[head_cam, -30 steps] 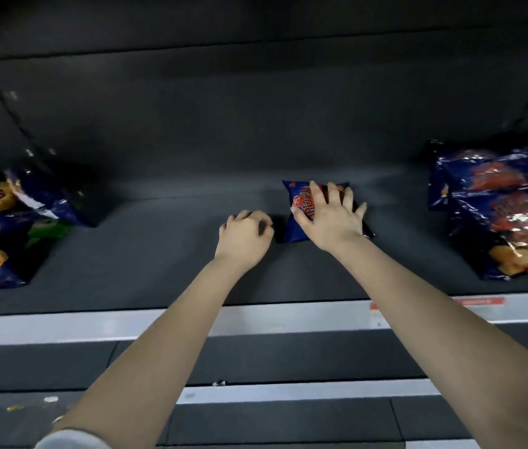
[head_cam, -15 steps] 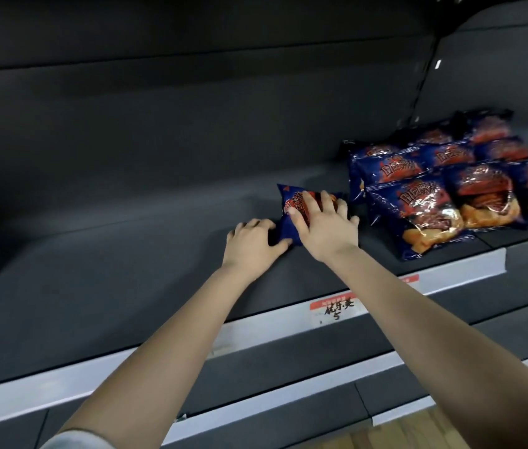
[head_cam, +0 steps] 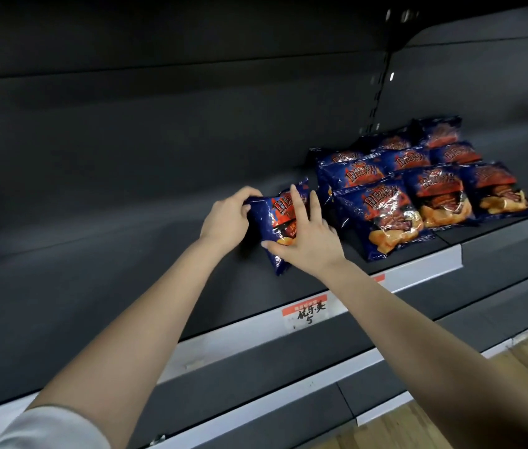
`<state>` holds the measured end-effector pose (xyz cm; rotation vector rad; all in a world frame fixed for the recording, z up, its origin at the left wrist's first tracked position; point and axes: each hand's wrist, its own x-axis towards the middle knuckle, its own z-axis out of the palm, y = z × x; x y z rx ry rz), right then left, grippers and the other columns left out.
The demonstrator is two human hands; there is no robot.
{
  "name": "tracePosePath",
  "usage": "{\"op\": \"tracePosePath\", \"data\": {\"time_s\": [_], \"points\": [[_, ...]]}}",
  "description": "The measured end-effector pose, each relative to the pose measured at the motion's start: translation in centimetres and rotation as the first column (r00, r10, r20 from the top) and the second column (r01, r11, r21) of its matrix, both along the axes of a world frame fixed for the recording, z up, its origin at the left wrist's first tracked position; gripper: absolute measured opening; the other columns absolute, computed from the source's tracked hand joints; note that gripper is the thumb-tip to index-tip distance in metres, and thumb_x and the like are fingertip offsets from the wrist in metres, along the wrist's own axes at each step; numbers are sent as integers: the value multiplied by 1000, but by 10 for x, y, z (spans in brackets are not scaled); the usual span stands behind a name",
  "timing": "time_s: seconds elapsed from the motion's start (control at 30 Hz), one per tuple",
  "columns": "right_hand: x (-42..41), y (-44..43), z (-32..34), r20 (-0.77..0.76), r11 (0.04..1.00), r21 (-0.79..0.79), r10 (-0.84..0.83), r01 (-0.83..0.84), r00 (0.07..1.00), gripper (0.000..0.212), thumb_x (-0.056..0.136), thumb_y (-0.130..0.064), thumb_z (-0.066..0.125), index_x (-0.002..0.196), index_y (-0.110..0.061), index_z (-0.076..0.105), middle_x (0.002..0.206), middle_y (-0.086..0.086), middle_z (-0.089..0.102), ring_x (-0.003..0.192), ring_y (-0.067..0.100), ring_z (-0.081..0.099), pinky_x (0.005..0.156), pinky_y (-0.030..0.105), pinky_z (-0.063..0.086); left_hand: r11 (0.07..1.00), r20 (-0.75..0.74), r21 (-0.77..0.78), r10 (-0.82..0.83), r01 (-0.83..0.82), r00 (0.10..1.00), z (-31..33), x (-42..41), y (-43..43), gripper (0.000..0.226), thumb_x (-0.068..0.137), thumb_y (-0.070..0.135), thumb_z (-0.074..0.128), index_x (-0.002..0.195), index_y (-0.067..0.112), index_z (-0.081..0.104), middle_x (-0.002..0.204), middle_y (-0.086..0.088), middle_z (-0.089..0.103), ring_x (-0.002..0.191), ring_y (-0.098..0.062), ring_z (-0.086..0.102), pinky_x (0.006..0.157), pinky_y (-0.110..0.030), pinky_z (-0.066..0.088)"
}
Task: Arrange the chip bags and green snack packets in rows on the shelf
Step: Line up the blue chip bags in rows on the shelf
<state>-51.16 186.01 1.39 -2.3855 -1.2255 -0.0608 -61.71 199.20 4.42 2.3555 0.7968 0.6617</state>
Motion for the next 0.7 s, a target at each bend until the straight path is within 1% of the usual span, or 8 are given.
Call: {"op": "tracePosePath", "data": {"time_s": [0.1, 0.2, 0.27, 0.33, 0.43, 0.53, 0.6, 0.7], "points": [[-5, 7, 0, -9, 1000, 22, -11, 12, 1000, 111, 73, -63, 65, 148, -39, -13, 158, 13, -1, 131, 40, 37, 104, 50, 32, 1000, 50, -26, 19, -17, 999, 0, -3, -3, 36, 95, 10, 36, 107, 38, 55, 98, 1, 66, 87, -22, 60, 83, -41, 51], [-5, 11, -2, 17, 999, 38, -8, 8, 1000, 104, 76, -56, 67, 149, -41, -5, 157, 10, 5, 130, 39, 36, 103, 51, 32, 999, 63, -32, 34, -32, 997, -9, -8, -3, 36, 97, 14, 34, 112, 42, 51, 99, 1, 66, 87, -23, 60, 82, -42, 52], [-3, 12, -2, 13, 998, 59, 1, -1, 1000, 96, 77, -52, 66, 148, -45, 2, 156, 8, 7, 130, 39, 36, 103, 51, 32, 999, 78, -37, 43, -40, 996, -15, -10, -2, 35, 98, 17, 35, 121, 40, 46, 110, 1, 64, 96, -21, 60, 85, -39, 50], [0, 14, -2, 4, 997, 79, 1, -1, 1000, 90, 79, -48, 65, 146, -49, 6, 156, 6, 7, 129, 39, 36, 102, 52, 32, 996, 75, -41, 85, -82, 994, -20, -10, -1, 37, 98, 20, 39, 133, 32, 38, 125, -3, 57, 112, -23, 54, 91, -38, 46], [4, 19, -2, -4, 995, 101, -20, 20, 1000, 86, 81, -46, 64, 146, -48, 8, 156, 7, 6, 129, 40, 35, 101, 54, 32, 978, -109, -14, 205, -208, 973, -27, -8, 0, 47, 97, 26, 40, 141, 18, 28, 142, -13, 39, 126, -33, 39, 102, -43, 35], [8, 26, -1, -6, 990, 131, -54, 55, 999, 85, 82, -45, 64, 147, -43, 10, 155, 10, 6, 128, 41, 36, 100, 54, 34, 982, -380, 115, 183, -150, 907, -40, -9, 2, 48, 99, 37, 33, 142, 18, 32, 150, -11, 29, 135, -35, 28, 112, -42, 23], [12, 32, -1, -7, 988, 142, -65, 66, 998, 84, 83, -43, 64, 148, -40, 11, 155, 12, 6, 128, 41, 36, 100, 54, 34, 982, -436, 171, 151, -83, 887, -51, -11, 2, 49, 99, 42, 27, 144, 24, 31, 154, -4, 23, 141, -29, 18, 117, -43, 13], [18, 43, -4, -32, 985, 161, -63, 67, 998, 82, 85, -38, 64, 149, -36, 12, 156, 13, 2, 130, 40, 35, 101, 54, 34, 978, -429, 194, 153, -75, 890, -56, -13, 2, 48, 100, 43, 23, 145, 28, 28, 156, 1, 19, 145, -24, 10, 119, -42, 7]]}}
